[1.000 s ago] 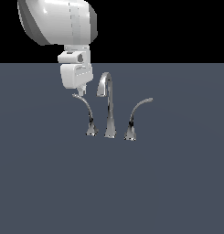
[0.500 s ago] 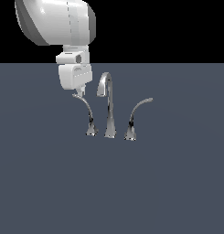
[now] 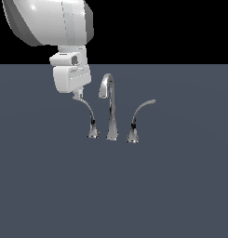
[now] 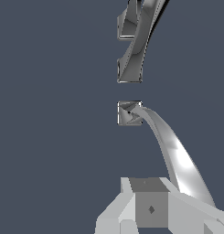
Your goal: Turn on the faucet by rotating a designated handle.
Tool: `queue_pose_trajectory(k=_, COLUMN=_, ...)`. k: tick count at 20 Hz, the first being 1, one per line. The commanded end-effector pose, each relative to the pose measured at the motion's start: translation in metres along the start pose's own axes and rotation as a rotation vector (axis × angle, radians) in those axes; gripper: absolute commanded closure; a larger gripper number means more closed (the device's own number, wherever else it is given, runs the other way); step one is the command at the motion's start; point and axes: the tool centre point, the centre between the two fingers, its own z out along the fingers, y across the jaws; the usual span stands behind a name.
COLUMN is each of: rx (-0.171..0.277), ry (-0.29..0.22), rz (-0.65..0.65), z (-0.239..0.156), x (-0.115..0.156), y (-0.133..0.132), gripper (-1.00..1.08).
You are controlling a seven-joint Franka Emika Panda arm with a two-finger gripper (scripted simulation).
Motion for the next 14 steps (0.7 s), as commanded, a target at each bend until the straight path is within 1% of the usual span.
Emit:
queue_pose_trajectory(k=1, rx=-0.001, ry=0.000, rz=-0.007, z=0.000, x=0.001, y=0.003, gripper=1.08)
queue_pose_trajectory(k=14, rx=-0.008, ry=0.001, rz=-0.004, z=-0.001, x=0.008, y=0.043, gripper=1.08)
